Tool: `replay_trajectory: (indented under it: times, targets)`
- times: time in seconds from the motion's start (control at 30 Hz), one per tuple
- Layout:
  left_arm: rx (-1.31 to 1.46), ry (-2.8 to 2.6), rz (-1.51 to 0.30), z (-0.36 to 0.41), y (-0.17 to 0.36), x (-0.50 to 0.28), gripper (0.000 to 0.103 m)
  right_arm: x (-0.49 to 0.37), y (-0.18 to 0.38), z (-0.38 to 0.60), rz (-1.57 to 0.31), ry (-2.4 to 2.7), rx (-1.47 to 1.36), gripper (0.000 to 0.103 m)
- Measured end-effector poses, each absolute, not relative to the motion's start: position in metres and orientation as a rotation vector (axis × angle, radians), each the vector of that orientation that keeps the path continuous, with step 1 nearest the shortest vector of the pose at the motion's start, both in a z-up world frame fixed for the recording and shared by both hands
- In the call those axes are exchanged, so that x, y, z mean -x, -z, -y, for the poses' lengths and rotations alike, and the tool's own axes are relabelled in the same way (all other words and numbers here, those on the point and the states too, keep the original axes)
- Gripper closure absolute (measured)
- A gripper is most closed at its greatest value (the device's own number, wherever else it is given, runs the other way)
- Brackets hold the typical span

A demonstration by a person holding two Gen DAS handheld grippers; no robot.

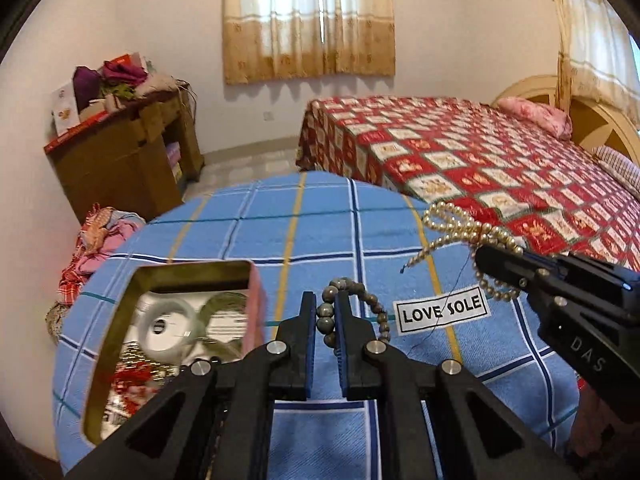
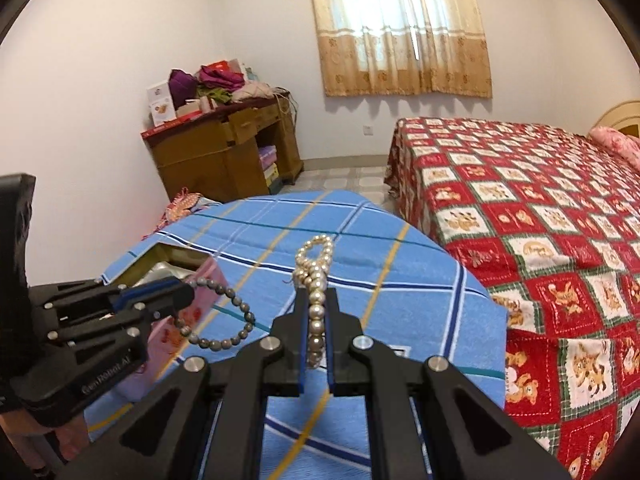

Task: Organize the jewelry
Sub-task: 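Carry the pearls and grey bracelet over the tin and lower them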

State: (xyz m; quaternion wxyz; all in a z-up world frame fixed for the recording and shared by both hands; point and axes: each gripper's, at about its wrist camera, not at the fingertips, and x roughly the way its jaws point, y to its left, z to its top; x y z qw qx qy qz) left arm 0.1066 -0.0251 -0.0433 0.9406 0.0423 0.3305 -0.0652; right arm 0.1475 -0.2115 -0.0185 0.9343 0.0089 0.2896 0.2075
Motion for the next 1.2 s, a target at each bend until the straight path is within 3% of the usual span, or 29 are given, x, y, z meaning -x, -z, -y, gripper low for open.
replay_trajectory:
  times: [1.2]
  targets:
    - [0.029, -0.138, -0.591, -0.098, 0.025, -0.067, 0.095, -0.131, -0.001, 0.091, -0.544, -0.689, 0.126, 0.094]
